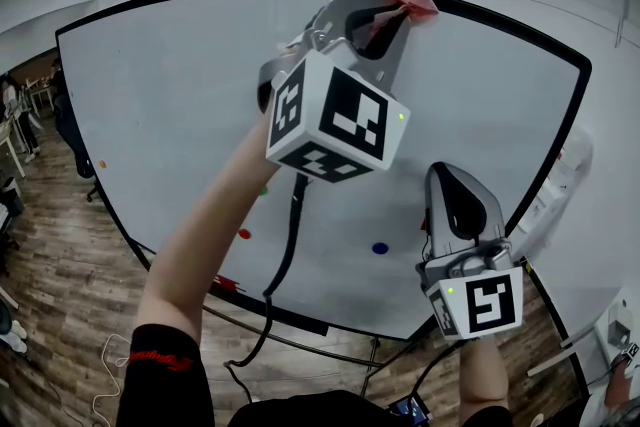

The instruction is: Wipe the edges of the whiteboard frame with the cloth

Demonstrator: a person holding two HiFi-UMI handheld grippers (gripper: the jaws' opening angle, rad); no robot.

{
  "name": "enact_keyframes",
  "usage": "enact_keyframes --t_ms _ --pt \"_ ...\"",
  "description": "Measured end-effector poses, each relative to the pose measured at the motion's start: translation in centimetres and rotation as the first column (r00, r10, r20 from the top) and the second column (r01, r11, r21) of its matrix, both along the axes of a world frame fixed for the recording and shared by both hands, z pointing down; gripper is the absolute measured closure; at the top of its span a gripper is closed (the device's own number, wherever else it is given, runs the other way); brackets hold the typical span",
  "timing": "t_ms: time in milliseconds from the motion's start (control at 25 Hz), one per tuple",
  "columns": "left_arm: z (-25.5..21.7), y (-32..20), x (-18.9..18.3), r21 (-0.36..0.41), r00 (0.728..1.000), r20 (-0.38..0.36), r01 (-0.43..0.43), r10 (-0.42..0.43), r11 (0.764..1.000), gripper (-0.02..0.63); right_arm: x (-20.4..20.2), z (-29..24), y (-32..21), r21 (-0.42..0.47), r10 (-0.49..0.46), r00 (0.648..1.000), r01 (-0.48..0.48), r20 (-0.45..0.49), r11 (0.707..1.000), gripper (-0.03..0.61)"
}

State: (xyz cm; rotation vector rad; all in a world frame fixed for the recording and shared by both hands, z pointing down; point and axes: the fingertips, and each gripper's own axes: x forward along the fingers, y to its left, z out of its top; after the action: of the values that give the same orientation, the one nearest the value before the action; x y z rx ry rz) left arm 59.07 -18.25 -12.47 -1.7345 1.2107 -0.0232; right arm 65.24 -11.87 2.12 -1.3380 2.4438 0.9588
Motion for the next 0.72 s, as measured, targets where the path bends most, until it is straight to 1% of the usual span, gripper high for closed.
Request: enact_keyframes --t_ms 120,320,520,720 --pt "0.0 -0.5 -1.3 -0.001 1.000 -0.001 -0.001 0.001 1.000 0.592 -1.3 0.0 -0.5 -0.002 -0.001 1.000 0.001 -0.005 1.000 0.577" --pt "0.2 -0.9 -4.5 -0.001 1.000 -0.010 -0.004 0.004 1.000 0.592 -4.5 0.2 -0.8 -0.004 -0.001 1.000 0.001 -0.016 1.000 0.577" --pt "0.1 -0.9 -5.9 -0.004 1.000 -0.010 -0.001 0.001 1.000 0.592 -6.0 0.4 -0.7 -0.004 0.003 1.000 -0.003 -0.024 1.000 0.577" --pt "0.4 -1.3 -8.2 -0.005 1.000 -0.017 -0.001 0.001 1.000 0.592 -8.1 0.6 -0.8 -0.003 0.013 0.999 -0.013 -0.031 1.000 0.577"
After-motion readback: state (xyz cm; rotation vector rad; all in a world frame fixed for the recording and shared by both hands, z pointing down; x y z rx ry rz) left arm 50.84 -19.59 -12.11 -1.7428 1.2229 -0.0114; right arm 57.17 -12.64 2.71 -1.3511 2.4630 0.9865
